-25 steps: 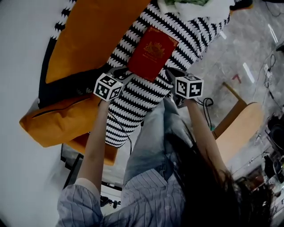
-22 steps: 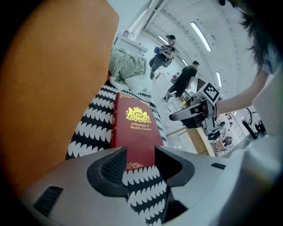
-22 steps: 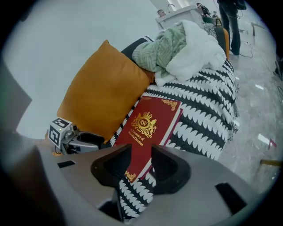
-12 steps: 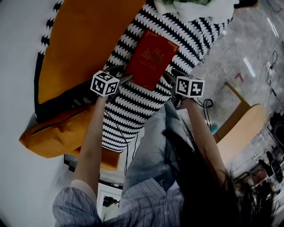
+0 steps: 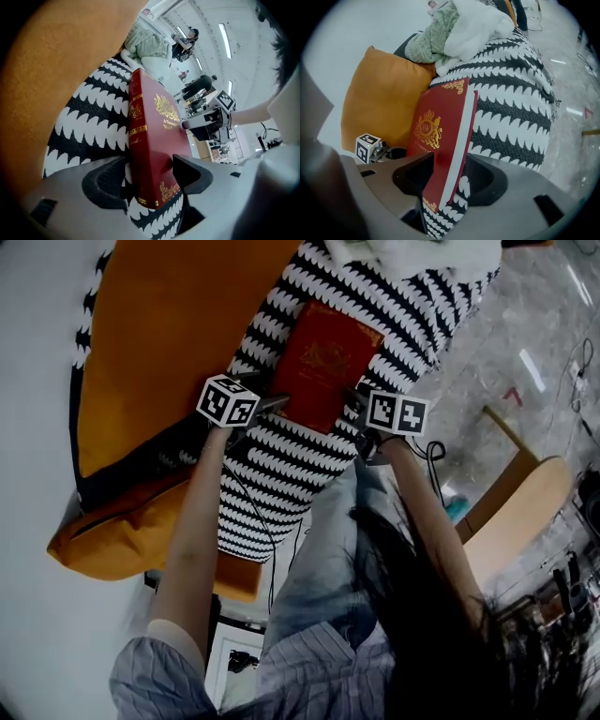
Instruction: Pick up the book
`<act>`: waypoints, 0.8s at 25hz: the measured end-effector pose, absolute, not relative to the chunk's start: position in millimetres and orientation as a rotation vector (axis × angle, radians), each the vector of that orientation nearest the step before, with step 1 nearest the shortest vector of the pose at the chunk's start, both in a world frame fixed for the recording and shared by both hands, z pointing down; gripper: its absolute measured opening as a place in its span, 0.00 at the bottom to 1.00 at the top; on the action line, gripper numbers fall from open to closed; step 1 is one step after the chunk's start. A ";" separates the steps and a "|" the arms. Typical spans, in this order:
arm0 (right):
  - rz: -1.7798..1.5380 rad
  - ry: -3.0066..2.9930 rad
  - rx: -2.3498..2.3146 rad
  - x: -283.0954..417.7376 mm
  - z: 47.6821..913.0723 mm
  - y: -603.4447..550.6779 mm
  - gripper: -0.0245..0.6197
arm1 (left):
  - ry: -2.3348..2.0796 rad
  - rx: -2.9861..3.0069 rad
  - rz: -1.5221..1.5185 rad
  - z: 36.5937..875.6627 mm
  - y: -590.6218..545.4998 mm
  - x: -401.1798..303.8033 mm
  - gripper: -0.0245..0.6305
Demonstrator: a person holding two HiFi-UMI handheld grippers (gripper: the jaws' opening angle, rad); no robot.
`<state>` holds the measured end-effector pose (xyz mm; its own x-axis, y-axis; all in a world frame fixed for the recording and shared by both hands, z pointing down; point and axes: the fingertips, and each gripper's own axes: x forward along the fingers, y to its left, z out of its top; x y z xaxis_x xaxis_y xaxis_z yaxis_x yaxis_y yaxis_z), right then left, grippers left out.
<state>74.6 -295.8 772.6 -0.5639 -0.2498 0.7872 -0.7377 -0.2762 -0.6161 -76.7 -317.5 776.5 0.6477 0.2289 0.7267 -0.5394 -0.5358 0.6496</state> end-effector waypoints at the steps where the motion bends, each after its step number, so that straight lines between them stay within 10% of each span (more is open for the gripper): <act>1: 1.901 -1.614 1.218 74.4 775.2 -295.8 0.35 | -0.230 1.893 0.987 778.1 -317.4 -76.0 0.51; 20: 1.874 -1.726 1.213 66.0 788.0 -293.5 0.24 | -0.256 1.831 0.731 805.8 -304.9 -67.6 0.51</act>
<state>66.0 -293.5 788.0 -0.5889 -0.3039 0.7489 -0.7213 -0.2202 -0.6567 -67.6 -304.9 805.8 0.7868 0.1697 0.5935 -0.5026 -0.3819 0.7756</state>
